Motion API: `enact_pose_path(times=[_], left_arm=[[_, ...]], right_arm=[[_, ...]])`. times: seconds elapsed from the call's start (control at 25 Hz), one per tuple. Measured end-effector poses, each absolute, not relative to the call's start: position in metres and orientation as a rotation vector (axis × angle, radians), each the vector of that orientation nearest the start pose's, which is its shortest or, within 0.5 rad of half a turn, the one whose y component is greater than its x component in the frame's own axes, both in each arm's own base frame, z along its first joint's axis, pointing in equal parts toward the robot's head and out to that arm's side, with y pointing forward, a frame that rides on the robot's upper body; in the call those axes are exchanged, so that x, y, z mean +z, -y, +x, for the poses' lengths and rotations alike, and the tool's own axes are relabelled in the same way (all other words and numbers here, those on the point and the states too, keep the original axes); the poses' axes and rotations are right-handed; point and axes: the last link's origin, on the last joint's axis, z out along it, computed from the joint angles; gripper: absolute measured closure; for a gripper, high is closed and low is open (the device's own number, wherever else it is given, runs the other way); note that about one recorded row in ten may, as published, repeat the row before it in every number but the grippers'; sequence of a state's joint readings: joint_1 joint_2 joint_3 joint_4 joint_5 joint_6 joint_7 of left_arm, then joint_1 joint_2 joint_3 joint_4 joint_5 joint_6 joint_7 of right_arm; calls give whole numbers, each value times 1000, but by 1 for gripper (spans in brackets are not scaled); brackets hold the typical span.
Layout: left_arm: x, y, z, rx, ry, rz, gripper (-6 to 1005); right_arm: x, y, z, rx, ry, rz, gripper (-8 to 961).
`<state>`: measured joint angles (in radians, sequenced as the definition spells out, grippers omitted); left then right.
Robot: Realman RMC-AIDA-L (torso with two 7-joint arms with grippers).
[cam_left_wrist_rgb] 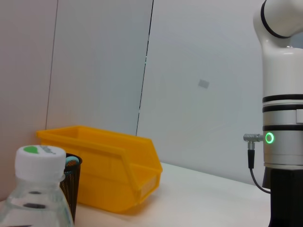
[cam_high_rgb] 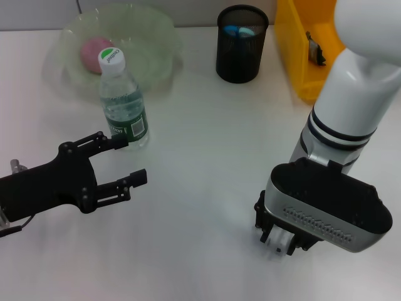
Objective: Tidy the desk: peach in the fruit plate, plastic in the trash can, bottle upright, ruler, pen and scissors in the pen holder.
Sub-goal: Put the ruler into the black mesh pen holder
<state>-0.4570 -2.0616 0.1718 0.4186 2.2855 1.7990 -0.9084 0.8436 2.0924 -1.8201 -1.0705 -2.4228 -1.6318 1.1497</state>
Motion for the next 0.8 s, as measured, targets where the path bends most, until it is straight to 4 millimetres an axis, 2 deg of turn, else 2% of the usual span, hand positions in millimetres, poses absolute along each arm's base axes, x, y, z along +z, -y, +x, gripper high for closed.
enact_pose_path(times=[0.2, 0.44, 0.8], left_arm=[[1, -262, -303, -952, 442, -2609, 209], [1, -261, -303, -957, 445, -2610, 210], [1, -260, -303, -962, 444, -2618, 211]], right_arm=[[-81, -306, 132, -913, 1604, -3110, 575], [-64, -309, 110, -866, 1467, -3148, 566], [-36, -340, 79, -612, 1076, -3117, 552]])
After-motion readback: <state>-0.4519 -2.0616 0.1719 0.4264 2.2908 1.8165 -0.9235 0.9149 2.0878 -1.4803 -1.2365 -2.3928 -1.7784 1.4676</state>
